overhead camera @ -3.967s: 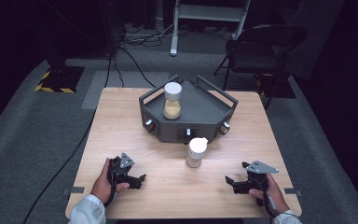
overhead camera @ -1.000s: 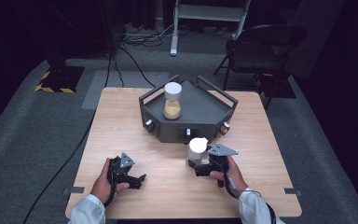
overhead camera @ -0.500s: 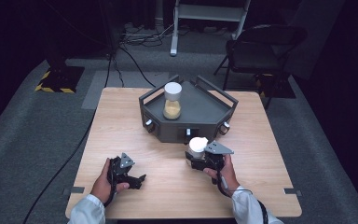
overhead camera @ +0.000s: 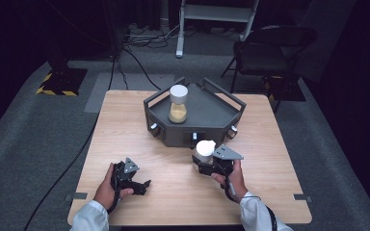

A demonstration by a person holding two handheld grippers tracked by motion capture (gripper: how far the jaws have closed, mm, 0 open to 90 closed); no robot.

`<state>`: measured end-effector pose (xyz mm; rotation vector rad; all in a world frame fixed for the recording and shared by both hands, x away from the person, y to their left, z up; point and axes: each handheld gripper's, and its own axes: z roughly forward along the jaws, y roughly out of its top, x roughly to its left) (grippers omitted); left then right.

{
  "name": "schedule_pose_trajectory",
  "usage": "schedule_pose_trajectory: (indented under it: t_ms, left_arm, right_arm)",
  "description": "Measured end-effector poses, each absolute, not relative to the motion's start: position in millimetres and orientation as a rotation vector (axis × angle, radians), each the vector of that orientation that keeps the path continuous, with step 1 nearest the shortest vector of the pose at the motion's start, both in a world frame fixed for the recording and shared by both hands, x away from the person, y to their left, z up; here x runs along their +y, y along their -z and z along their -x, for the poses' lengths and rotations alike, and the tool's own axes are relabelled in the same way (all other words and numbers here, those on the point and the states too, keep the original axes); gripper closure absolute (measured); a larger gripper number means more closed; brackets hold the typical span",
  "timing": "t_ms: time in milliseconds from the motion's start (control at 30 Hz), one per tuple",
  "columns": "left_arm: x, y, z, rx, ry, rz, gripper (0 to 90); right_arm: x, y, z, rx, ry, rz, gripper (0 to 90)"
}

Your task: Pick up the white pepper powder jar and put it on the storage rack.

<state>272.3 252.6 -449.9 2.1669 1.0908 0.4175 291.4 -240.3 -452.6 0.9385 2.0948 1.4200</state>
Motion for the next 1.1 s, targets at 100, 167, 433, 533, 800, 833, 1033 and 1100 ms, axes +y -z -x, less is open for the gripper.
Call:
schedule_pose_trajectory:
  t_ms: [100, 167, 433, 533, 800, 833, 1033, 1100]
  left_arm:
    - [252.5, 449.8, -272.3, 1.090, -0.418, -2.168, 0.0]
    - [252.6, 449.9, -272.3, 1.090, -0.418, -2.167, 0.0]
    - [252.7, 450.1, -272.3, 1.091, -0.417, -2.165, 0.0]
    - [252.9, 450.0, -272.7, 1.087, -0.417, -2.167, 0.0]
    - [253.3, 450.1, -273.3, 1.084, -0.414, -2.168, 0.0]
    - [253.4, 450.1, -273.4, 1.083, -0.414, -2.169, 0.0]
    - [253.3, 450.1, -273.6, 1.083, -0.413, -2.168, 0.0]
    - [253.3, 450.2, -273.6, 1.082, -0.414, -2.168, 0.0]
  right_arm:
    - [-239.7, 445.9, -288.0, 2.084, -1.403, -0.934, 29.9]
    - [-241.3, 442.2, -287.3, 2.082, -1.405, -0.939, 30.0]
    - [-247.4, 424.9, -284.6, 2.082, -1.389, -0.911, 30.0]
    - [-248.2, 419.6, -284.0, 2.082, -1.380, -0.919, 30.0]
    - [-247.5, 405.7, -283.1, 2.075, -1.341, -0.931, 30.0]
    - [-247.6, 403.9, -283.1, 2.071, -1.340, -0.937, 30.1]
    - [-249.6, 390.6, -281.7, 2.032, -1.355, -0.967, 30.1]
    - [-249.5, 387.4, -281.9, 2.023, -1.354, -0.966, 30.1]
